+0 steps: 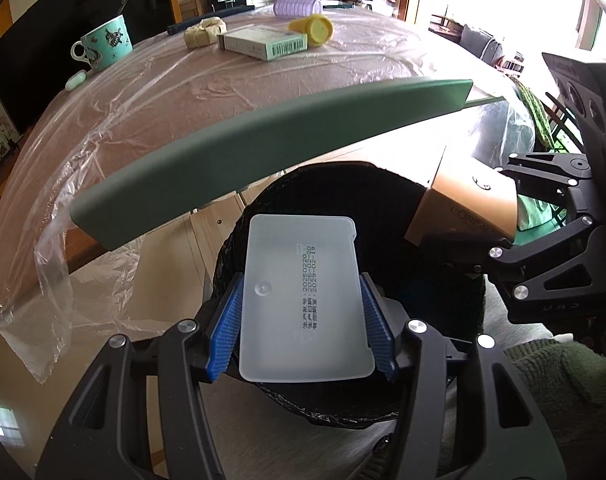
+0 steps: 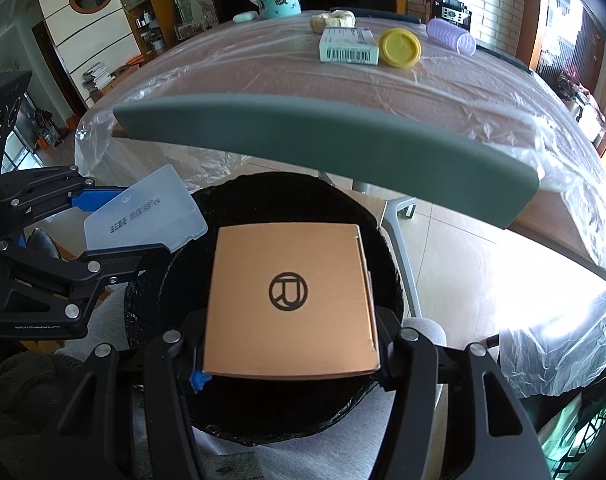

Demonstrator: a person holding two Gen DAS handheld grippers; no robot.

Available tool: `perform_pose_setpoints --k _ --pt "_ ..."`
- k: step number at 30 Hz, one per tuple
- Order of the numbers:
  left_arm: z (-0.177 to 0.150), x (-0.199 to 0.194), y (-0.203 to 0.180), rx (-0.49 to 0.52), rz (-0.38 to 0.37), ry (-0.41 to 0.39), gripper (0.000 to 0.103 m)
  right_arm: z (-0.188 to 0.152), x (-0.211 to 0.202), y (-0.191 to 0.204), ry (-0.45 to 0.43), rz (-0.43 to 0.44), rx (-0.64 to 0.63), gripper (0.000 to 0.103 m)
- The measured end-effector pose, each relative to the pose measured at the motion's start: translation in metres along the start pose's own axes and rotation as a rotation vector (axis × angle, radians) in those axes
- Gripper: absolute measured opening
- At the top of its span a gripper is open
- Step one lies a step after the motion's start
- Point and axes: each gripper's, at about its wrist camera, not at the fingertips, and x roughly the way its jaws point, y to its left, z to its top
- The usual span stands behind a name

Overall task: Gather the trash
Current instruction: 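Carry the white plastic box and cardboard box over the black trash bin, then open both grippers to drop the plastic box and cardboard box into the bin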

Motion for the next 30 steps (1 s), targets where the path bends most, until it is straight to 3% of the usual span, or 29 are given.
perform_pose_setpoints --k 30 --pt "-0.003 0.053 0.004 0.037 0.024 0.131 0.056 0.003 0.045 0.002 0.088 -0.048 -0.01 0.058"
